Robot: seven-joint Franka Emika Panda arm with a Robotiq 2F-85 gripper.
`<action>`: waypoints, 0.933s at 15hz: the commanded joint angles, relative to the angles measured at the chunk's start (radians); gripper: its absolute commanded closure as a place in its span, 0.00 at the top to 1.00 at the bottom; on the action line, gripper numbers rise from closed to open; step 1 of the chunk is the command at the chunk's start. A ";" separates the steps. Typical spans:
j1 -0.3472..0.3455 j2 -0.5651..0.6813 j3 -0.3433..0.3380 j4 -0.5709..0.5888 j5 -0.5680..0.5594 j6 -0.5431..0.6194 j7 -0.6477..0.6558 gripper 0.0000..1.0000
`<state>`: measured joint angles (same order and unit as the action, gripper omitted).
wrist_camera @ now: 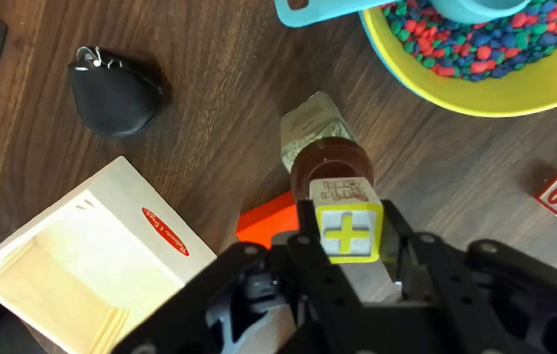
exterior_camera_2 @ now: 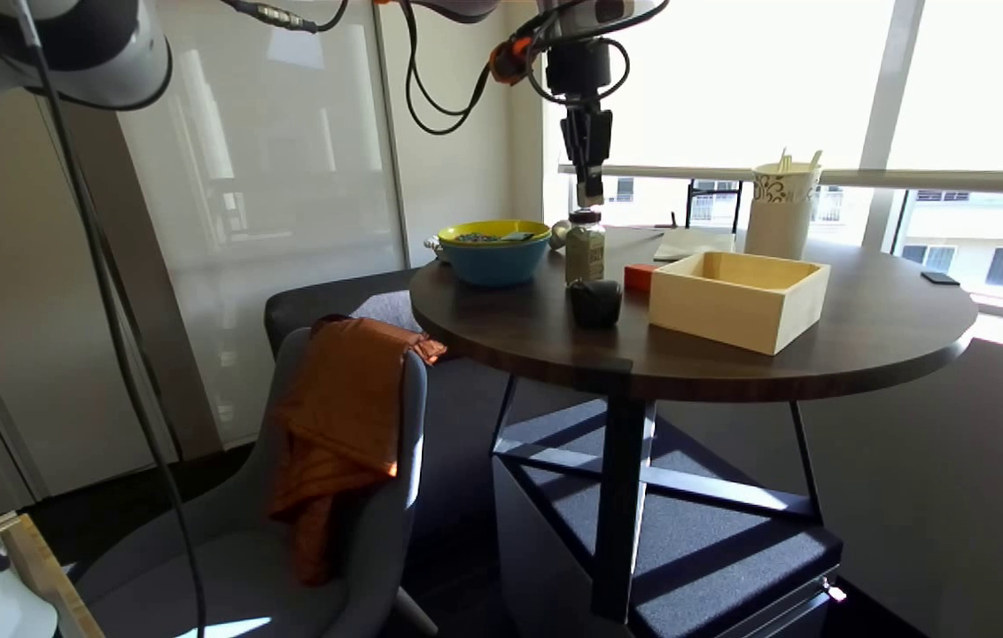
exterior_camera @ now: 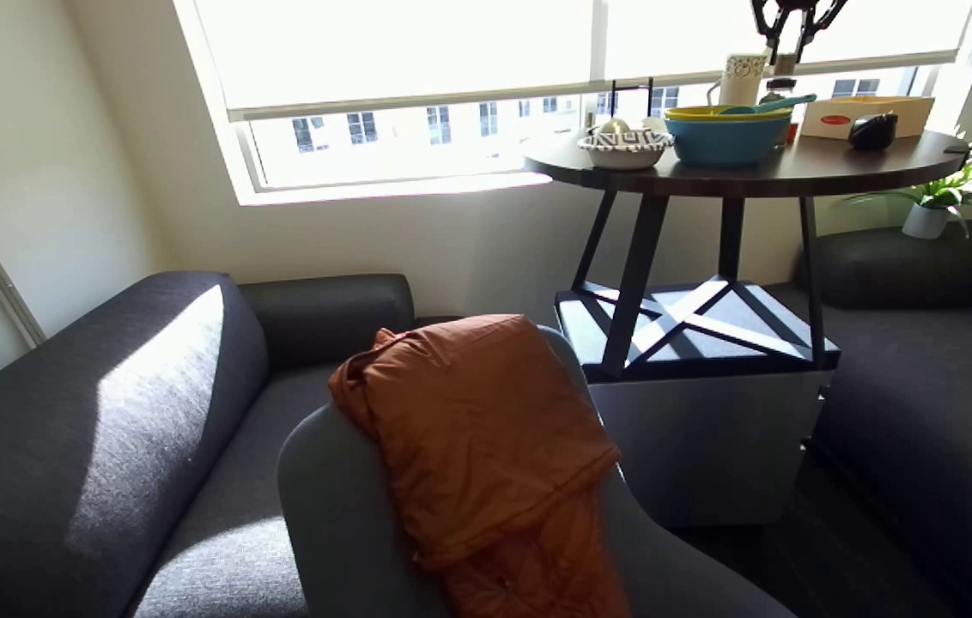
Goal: Lift the small box from the table and put it on top of the salt shaker
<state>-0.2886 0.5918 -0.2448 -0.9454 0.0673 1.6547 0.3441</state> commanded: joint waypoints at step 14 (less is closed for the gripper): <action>0.003 0.023 0.000 0.064 -0.017 -0.091 -0.012 0.08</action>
<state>-0.2832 0.6001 -0.2482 -0.9231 0.0504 1.5993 0.3414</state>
